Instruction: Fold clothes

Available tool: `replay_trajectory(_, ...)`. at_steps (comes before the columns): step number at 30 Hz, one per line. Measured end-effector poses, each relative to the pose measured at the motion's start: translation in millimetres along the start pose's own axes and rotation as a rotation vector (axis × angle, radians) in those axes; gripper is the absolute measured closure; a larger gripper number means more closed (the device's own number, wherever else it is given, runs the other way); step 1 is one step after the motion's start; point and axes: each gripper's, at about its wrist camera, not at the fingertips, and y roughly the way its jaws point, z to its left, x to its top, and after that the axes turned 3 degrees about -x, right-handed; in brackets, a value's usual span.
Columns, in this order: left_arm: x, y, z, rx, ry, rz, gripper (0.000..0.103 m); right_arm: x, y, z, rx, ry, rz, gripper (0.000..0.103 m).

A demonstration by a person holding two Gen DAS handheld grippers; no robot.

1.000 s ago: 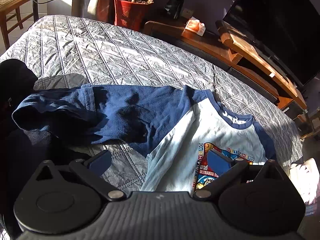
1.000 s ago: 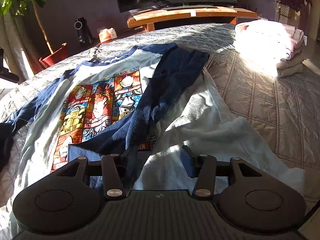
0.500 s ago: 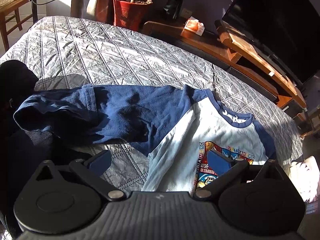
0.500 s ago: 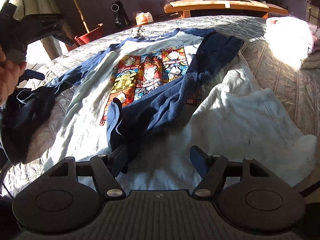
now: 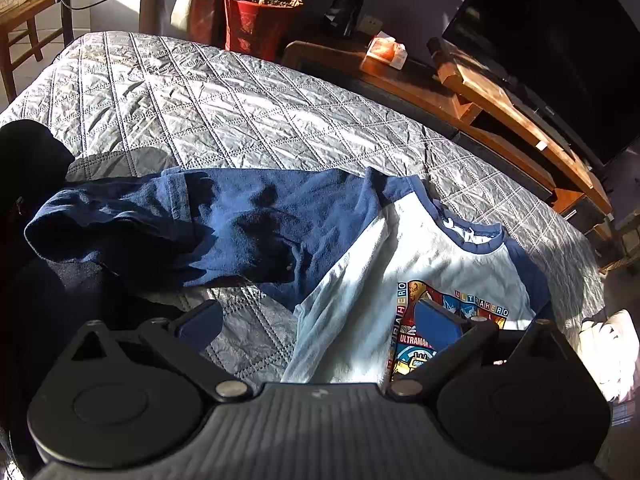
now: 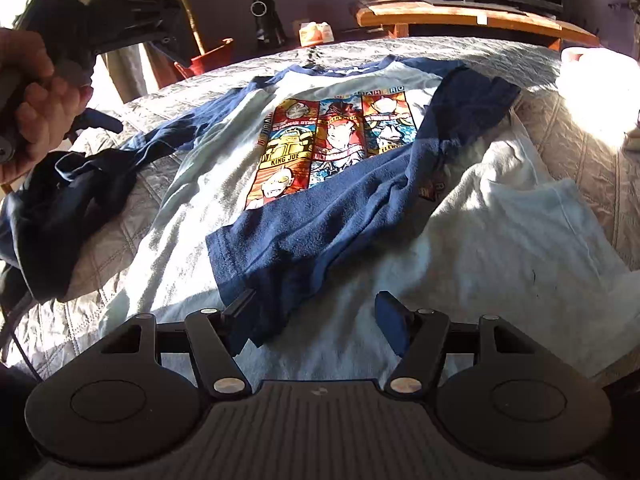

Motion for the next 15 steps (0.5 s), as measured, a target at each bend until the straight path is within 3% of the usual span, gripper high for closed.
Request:
replay_trajectory(3,-1,1,-1,0.001,0.004,0.003,0.001,1,2,-10,0.094,0.17,0.028,0.034)
replay_trajectory(6,-2,3,-2,0.003,0.007,0.007,0.001,3,2,3,0.138,0.176,0.042,0.039)
replay_trajectory(9,-2,3,-2,0.002,0.01,0.008,0.001,-5,8,1,0.147,0.267,0.056,0.04)
replay_trajectory(11,-2,3,-3,0.0,0.011,0.008,0.001,-8,9,6,0.138,0.24,0.041,0.041)
replay_trajectory(13,-2,3,-3,0.0,0.014,0.009,0.001,-9,11,7,0.136,0.23,0.03,0.053)
replay_trajectory(14,-2,3,-3,0.0,0.015,0.009,0.001,-10,13,7,0.123,0.226,0.026,0.069)
replay_trajectory(15,-2,3,-3,0.0,0.015,0.01,0.001,-11,15,6,0.111,0.223,0.021,0.091)
